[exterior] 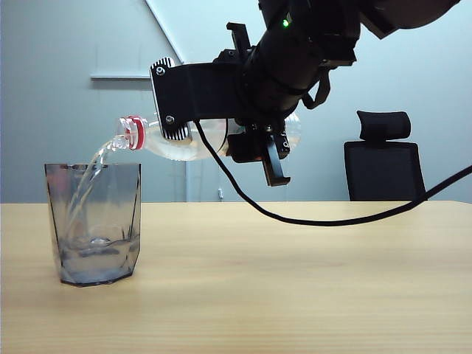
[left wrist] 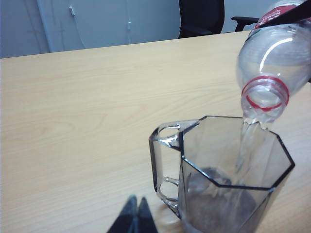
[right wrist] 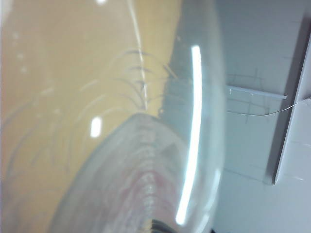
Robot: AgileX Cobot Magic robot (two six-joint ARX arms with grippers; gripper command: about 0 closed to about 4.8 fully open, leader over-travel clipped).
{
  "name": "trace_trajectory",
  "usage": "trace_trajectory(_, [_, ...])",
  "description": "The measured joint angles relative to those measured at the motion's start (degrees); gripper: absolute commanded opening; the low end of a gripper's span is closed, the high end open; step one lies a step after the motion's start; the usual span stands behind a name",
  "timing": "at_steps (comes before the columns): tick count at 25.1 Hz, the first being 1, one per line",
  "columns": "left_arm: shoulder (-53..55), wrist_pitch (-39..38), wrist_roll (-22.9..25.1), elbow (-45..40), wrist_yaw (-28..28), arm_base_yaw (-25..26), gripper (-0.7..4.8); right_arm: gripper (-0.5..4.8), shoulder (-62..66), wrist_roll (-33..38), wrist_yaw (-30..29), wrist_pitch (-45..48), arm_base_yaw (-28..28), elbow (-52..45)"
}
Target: Pick up the mineral water bottle on the table and pour water into the mug until it's half full.
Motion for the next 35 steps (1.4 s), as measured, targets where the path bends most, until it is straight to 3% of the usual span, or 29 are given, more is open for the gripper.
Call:
trace_trajectory(12, [0.0,0.0,0.0,0.0,0.0,0.0,-0.02,2.32,0.0,0.28,0.02,0.02,-0.02,0.0])
trace_trajectory(24, [0.0,0.0,0.0,0.0,0.0,0.0,-0.02,2.32,0.0,11.52,0.0,0.04,0.0,0.0])
trace_trajectory(30, [0.0,0.0,0.0,0.0,0.0,0.0,-0.02,2.32,-0.02,30.45,3.1,0.26,1.18,0.0])
trace_trajectory(35, [0.0,-0.02,0.0,0.0,0.0,0.0,-0.02,2.32,-1.36,53.0,3.8,0.35,2.51,0.0])
